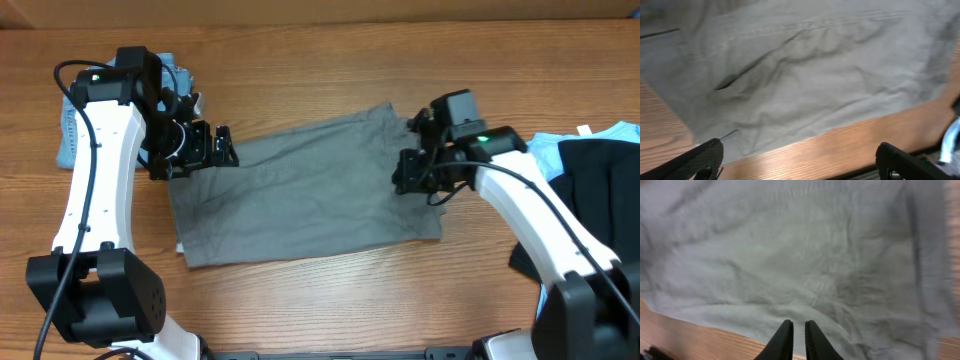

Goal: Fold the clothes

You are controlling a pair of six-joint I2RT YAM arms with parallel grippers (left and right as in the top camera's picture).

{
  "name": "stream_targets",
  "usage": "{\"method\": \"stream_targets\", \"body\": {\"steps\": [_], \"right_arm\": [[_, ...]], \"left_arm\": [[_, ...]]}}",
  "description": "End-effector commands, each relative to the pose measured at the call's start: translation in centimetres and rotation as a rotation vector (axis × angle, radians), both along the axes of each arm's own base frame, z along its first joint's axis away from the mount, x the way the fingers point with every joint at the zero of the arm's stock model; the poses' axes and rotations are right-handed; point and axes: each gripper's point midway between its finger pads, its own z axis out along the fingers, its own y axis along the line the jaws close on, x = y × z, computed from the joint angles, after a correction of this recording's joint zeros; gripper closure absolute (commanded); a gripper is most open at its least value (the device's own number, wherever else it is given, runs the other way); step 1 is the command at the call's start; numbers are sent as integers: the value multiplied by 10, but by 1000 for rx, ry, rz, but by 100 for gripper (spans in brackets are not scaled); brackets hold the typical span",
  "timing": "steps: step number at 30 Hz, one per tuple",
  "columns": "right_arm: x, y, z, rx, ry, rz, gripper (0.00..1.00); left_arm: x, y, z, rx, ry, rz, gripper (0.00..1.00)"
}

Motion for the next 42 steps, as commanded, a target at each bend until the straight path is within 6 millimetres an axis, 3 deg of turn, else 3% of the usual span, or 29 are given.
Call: {"method": "stream_targets", "body": {"steps": [1,6,11,18,28,32,37,40,42], "right_arm": [[-1,-3,-24,-31,83,-45,89],[-1,-23,-61,-81,212,-166,92],[-1,-54,-83,-150,307,-333,92],[-10,-103,-87,-310,342,-460,93],[-13,-111,-87,-319,371,-520,94],[-3,-90,-70,-197,288,-320,91],[15,-47,-17,19,112,-155,86],[20,-31,6,89,37,-121,75],[20,-25,10,93,20,-104,60]], "left_arm": [[-1,-15,20,-79,-57,-29,0],[-6,-15,38,-61,-117,-41,0],[-17,-9,59,-9,-183,-38,0],[-26,-4,72,27,-223,-35,0],[-25,9,53,101,-172,-27,0],[-26,9,48,99,-149,-29,0],[-19,9,45,95,-155,-24,0],[-16,8,43,86,-153,-19,0],[-15,5,42,69,-152,-21,0]]}}
